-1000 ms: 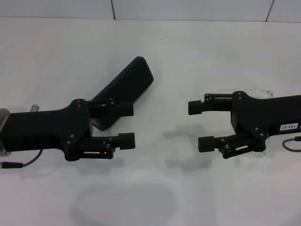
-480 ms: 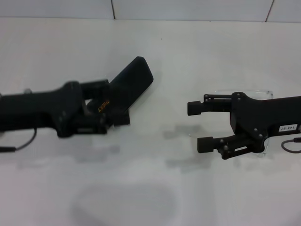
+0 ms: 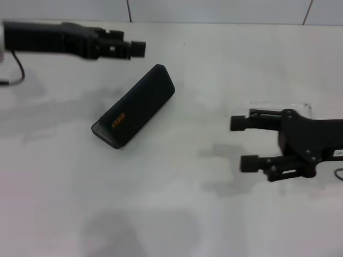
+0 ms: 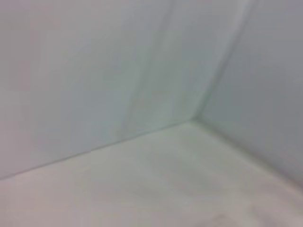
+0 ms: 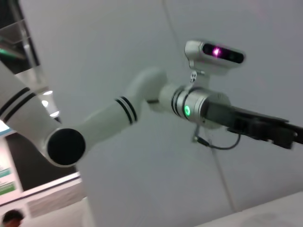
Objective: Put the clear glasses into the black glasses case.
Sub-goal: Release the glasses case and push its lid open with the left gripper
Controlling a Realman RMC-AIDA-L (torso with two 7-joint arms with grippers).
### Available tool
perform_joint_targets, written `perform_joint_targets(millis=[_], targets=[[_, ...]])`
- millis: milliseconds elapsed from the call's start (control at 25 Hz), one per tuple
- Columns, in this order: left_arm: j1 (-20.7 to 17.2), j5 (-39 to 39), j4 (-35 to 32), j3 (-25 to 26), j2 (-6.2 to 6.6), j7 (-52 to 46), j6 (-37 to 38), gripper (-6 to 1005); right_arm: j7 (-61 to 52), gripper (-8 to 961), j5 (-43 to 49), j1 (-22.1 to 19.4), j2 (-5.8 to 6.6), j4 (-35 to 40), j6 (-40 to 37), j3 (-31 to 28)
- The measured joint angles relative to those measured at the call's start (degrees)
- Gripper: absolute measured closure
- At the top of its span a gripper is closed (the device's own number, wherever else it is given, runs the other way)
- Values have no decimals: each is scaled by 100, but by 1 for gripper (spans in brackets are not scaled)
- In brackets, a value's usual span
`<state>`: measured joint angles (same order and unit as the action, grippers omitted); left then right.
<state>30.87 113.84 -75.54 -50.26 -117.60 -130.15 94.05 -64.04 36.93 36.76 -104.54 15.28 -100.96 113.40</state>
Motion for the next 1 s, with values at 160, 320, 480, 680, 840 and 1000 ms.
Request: perform_joint_targets(millis=[160,320,480,680,840,1000], targets=[[594,1260,-125,-196,-14,-781,-97,185,55,96,3,-252,31,-14,-12,-223],[971,2256,7,-661,-79,-1118,-200,185,157,96,8,-651,58,16,-61,-511],[1475,3025,710,-1087,-200,-1269,-573,185,303,97,15,-818,78,-9,-198,-552],[1646,3017,1157,-1284,-199,-1298,-1017,185,429,103,16,-933,78,-26,-214,-566],[1728,3043,1305,-1324,-196,-1302,-1047,185,511,104,16,-977,72,-30,-214,-565],[1749,3066,1462,-1330,-189,-1304,-1079,185,525,104,16,-976,72,-30,-214,-565]])
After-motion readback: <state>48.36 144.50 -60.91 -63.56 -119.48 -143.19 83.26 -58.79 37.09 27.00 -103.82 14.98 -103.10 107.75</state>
